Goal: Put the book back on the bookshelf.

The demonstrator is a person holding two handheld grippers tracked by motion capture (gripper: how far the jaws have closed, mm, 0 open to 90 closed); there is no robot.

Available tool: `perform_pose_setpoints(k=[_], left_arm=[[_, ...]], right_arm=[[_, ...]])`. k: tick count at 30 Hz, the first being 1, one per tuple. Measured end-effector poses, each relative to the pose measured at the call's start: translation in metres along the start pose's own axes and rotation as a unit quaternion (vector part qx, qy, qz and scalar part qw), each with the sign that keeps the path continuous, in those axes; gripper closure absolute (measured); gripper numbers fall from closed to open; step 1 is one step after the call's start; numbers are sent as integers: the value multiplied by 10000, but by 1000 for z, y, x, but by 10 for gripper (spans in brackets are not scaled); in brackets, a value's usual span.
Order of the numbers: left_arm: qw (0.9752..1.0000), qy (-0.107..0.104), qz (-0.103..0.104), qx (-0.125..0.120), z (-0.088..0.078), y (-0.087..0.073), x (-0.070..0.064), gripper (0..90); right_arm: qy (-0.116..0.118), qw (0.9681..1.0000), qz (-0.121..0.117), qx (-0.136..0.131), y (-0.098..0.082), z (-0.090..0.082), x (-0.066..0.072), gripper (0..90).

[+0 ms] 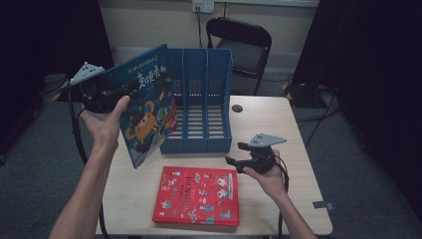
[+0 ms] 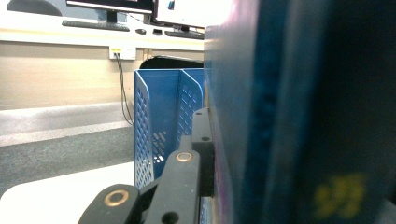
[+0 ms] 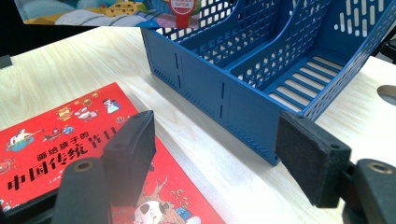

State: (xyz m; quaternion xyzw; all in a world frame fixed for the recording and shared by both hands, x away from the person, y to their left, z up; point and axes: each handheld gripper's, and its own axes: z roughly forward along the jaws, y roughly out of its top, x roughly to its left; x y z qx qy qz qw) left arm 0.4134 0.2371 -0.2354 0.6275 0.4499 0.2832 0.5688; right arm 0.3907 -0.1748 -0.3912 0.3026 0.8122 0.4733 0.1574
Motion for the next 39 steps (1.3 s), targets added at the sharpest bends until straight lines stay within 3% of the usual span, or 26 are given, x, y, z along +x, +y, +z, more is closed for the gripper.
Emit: perform_pose_setpoints(k=[14,25,29,39], left_arm=[[9997,240,11,-30,33,11,-6,835],[9983,565,92,-75,64,7,-8,835],[9981,598,-54,-112,77,6,-7,835],[9960,811,178,-324,104,6,-12,835]], right_arm=[[14,10000,-68,60,-1,1,1,288],[50,9999,-55,107,-4,3,1,288],[62,9999,-76,142,-5,6,3,288],[118,9995,-142,240,-7,10,5,288]])
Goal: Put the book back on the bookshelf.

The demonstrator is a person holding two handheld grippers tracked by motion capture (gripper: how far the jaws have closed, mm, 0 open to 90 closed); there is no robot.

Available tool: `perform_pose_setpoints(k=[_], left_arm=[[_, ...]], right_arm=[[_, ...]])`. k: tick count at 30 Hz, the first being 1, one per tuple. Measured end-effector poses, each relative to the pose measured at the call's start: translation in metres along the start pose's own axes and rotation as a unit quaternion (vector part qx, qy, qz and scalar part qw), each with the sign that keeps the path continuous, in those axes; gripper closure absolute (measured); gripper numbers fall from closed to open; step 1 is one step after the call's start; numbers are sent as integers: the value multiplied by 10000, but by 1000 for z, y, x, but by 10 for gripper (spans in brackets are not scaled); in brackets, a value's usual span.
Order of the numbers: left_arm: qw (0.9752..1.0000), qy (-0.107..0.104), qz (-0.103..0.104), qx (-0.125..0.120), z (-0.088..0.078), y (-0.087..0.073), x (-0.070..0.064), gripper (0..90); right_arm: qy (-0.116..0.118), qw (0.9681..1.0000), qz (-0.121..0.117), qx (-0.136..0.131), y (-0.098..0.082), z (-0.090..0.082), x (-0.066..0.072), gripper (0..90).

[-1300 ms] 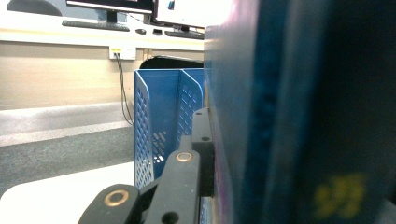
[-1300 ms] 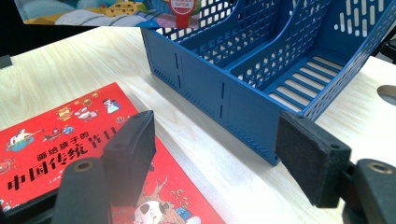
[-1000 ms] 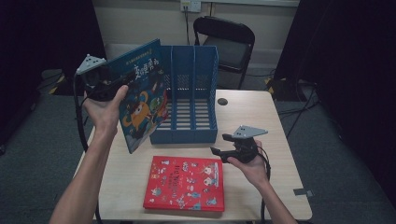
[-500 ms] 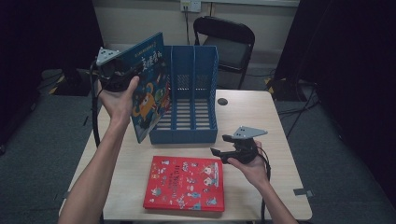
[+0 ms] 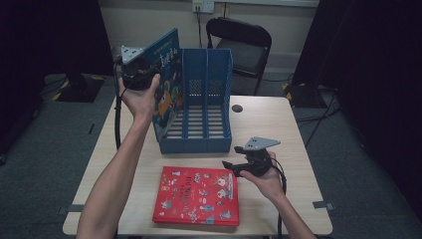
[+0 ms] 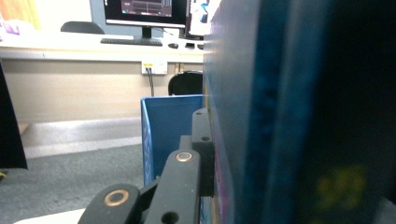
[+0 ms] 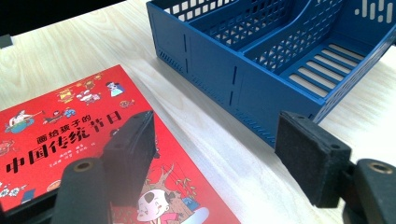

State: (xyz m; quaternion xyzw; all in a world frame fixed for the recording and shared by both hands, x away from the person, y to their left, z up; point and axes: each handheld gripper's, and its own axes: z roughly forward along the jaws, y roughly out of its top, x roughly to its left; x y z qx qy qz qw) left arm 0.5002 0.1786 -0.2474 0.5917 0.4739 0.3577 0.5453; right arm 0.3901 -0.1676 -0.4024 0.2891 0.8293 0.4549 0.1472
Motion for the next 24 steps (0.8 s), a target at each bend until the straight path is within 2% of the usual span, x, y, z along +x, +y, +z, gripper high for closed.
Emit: perform_pose_setpoints(k=[5,8,16,19,24], left_arm=[[9999,58,80,-44,10,-4,-1,835],[9999,143,-16,-43,19,-11,2,835],[9997,194,-125,-92,27,-14,9,835],[9996,243,-111,-122,30,-18,9,834],[9997,237,43,-28,37,-34,4,834]], right_arm=[[30,10000,-11,43,-1,2,1,288],[29,10000,-47,61,-1,2,2,288],[46,9999,-32,161,-6,6,2,288],[65,9998,-54,204,-7,8,2,288],[76,9997,-53,242,-8,10,3,288]])
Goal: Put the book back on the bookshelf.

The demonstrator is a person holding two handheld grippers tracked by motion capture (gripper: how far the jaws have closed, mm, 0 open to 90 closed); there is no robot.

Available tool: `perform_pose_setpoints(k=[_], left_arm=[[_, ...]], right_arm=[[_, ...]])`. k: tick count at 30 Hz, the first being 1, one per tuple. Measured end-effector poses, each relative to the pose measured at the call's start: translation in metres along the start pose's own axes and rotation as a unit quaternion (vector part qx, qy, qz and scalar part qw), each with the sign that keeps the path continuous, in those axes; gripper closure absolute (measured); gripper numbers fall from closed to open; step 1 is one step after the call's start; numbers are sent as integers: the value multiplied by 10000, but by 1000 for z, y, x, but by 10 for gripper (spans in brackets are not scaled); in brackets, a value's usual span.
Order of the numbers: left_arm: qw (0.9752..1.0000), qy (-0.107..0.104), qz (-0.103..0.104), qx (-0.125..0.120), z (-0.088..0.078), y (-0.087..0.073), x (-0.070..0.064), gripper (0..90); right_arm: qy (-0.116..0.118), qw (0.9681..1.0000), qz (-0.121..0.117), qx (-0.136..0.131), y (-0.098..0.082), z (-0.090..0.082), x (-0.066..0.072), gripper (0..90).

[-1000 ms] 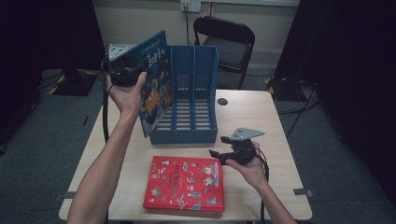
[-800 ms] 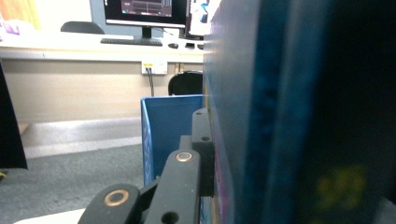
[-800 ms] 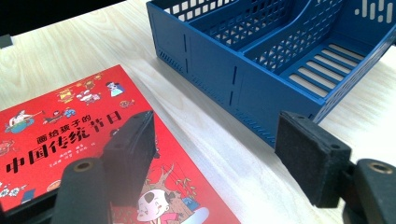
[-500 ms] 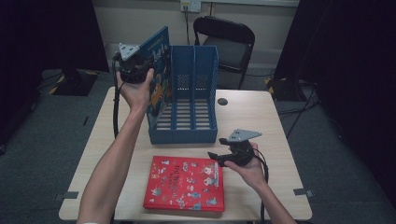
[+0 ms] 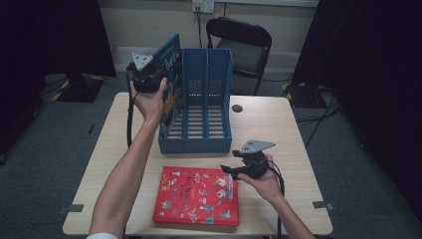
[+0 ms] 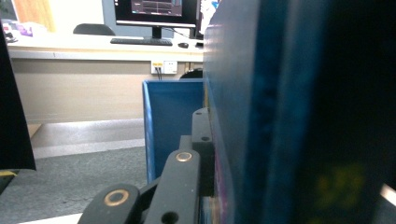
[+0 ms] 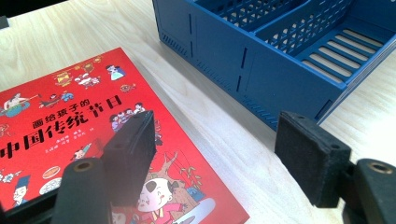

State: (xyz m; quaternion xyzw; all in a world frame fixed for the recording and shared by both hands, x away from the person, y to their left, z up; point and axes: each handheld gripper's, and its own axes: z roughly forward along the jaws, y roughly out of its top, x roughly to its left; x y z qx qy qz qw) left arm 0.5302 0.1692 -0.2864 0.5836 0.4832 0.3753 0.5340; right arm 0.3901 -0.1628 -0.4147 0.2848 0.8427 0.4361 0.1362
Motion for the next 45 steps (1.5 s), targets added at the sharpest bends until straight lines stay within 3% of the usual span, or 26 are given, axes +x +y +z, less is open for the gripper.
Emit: perform_pose_setpoints(k=[5,10,17,19,23,26,29,31,38,42,45], left_arm=[[9999,-64,132,81,2,-20,-2,834],[9999,-106,74,53,1,-30,1,834],[9993,-198,295,85,-12,-39,-1,829],[9994,-217,242,133,-15,-40,-1,825],[9979,-260,449,385,-17,-38,1,815],[9975,-275,379,536,-18,-35,6,812],[9977,-340,267,527,-19,-36,9,782],[9966,-462,312,603,-20,-34,13,758],[9948,-574,293,794,-23,-26,19,704],[9928,-601,370,971,-23,-21,20,703],[9924,-472,455,1038,-24,-15,21,710]], right_arm=[[-7,10000,-10,21,-1,1,0,289],[-9,10000,-7,47,-2,1,0,289],[-6,10000,-8,99,-3,4,1,289],[-12,9999,-20,126,-4,5,2,289],[-9,9999,-48,137,-3,6,3,290],[2,9998,-63,170,-3,7,4,289],[-2,9998,-61,165,-3,7,4,289],[-4,9999,-47,164,-3,7,4,289],[-6,9998,-56,191,-3,9,4,289],[-33,9998,-78,203,-3,9,4,290],[-28,9997,-80,213,-3,9,4,290]])
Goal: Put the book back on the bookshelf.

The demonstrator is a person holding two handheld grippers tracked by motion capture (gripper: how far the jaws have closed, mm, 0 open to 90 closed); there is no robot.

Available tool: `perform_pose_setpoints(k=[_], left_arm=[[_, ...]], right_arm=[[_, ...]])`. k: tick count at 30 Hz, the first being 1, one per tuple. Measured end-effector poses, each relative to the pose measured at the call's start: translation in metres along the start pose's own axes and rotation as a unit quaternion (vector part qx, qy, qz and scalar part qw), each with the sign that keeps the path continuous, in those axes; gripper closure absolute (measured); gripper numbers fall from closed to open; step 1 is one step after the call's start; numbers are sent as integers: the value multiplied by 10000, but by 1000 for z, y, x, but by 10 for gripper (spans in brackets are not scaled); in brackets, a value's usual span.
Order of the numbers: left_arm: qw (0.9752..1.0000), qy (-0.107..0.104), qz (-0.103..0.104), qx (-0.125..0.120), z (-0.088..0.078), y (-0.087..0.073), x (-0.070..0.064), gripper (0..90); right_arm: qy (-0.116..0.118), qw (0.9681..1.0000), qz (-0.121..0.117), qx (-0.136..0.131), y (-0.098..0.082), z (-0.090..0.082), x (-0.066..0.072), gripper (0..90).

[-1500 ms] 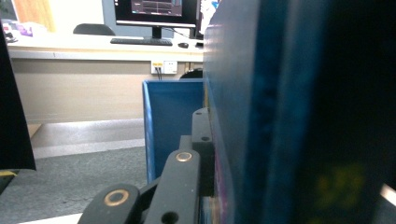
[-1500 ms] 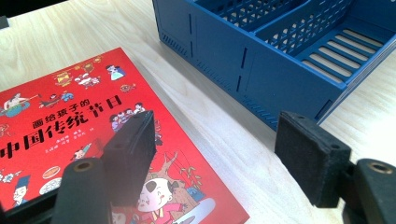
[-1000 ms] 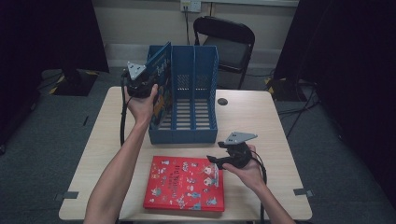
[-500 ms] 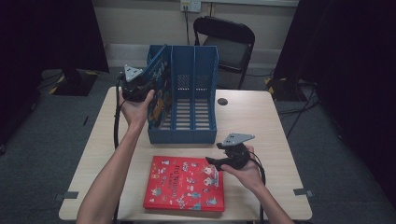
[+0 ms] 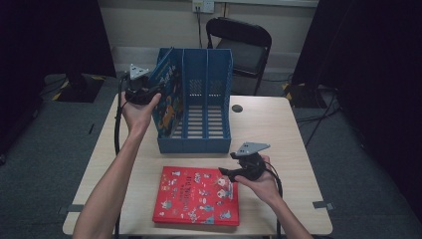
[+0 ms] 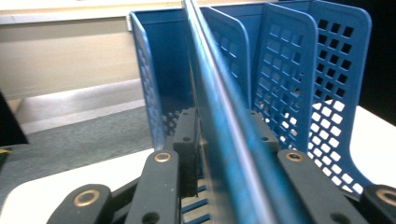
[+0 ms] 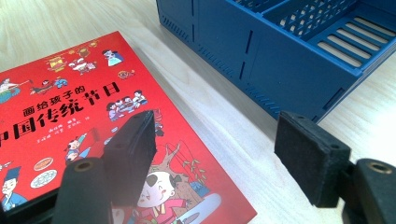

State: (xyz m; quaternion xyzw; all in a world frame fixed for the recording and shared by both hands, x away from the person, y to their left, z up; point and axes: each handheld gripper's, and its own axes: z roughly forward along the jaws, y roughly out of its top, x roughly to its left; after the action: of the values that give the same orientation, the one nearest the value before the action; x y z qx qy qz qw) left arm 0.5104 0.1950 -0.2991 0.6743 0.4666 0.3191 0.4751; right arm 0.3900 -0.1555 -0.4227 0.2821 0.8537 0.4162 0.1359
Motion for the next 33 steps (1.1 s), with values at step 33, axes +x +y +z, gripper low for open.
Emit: perform_pose_setpoints(k=[33], left_arm=[[9970,741,181,-113,3,0,2,806]], right_arm=[[37,10000,9,38,-1,1,-1,291]])
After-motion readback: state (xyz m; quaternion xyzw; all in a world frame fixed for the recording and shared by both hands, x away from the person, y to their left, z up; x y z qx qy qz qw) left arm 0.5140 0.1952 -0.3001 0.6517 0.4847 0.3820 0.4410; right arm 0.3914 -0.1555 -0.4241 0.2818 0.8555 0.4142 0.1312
